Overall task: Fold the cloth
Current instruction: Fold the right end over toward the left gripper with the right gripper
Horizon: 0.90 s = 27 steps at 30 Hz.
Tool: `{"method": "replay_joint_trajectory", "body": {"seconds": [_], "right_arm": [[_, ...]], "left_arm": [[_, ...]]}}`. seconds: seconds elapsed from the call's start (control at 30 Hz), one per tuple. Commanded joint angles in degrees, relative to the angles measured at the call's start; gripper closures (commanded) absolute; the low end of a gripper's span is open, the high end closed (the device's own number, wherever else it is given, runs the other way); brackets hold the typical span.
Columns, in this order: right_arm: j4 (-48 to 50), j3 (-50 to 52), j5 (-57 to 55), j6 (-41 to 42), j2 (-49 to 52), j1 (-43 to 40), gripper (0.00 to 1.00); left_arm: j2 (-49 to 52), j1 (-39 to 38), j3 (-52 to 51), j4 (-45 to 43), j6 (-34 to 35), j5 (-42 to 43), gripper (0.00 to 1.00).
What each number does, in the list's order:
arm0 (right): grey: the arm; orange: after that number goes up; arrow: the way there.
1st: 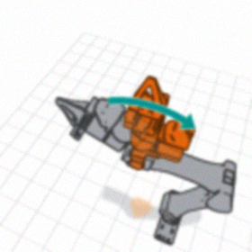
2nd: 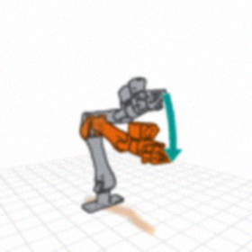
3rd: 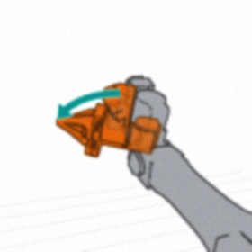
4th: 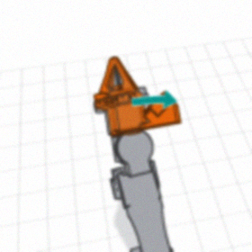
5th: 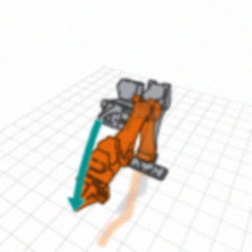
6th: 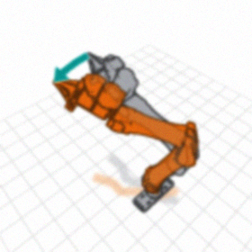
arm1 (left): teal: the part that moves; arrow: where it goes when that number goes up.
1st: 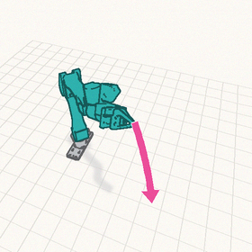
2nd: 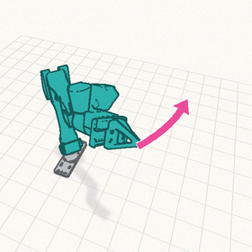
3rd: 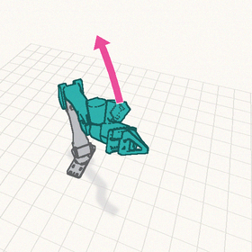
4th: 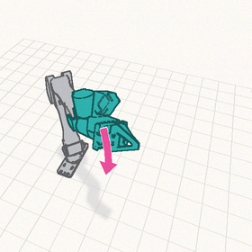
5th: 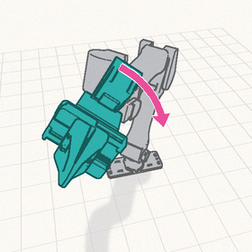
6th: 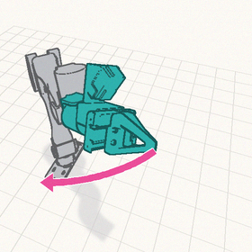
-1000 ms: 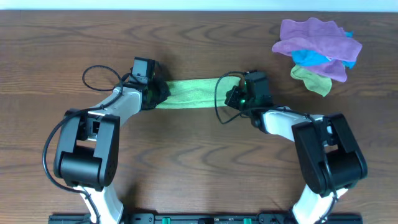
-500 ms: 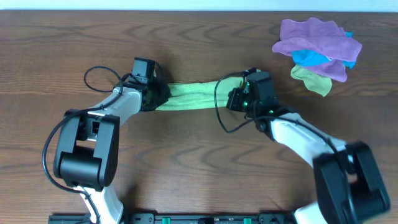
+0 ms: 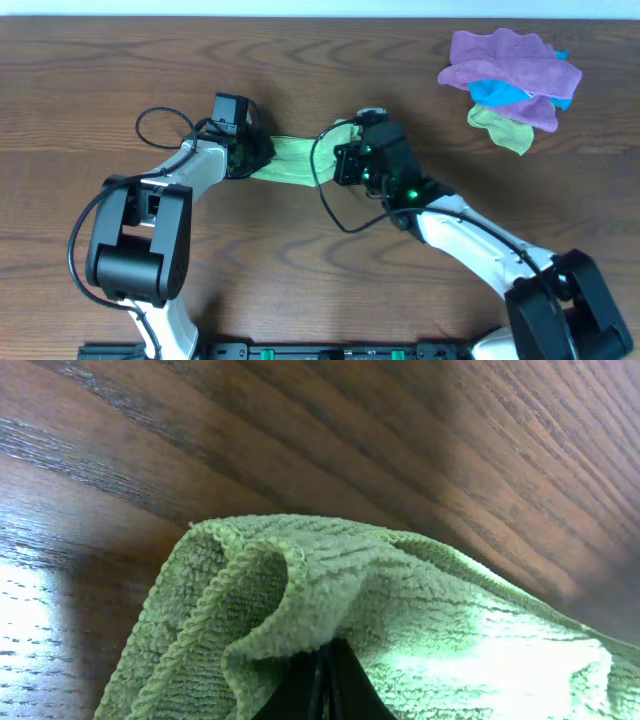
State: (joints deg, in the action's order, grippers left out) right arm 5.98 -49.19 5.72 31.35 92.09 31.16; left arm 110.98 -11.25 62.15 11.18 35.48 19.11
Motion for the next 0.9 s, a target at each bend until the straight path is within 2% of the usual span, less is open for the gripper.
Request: {"method": "replay_joint_trajectory", "body": {"seconds": [0.0, 0.4, 0.87], "right_arm": [[0.2, -3.3, -1.2, -0.8, 1.1, 1.6, 0.99], [-7.4, -16.3, -0.9, -1.9, 11.8, 5.4, 0.99], [-7.1, -18.1, -0.3, -2.8, 13.8, 7.6, 0.99]], "left_arm": [[3.0, -0.5, -3.1, 2.5, -1.3, 0.6, 0.94], [1.7, -0.3, -3.1, 3.1, -3.4, 1.5, 0.94], [-4.9, 2.5, -3.0, 3.8, -7.3, 1.5, 0.94]]}}
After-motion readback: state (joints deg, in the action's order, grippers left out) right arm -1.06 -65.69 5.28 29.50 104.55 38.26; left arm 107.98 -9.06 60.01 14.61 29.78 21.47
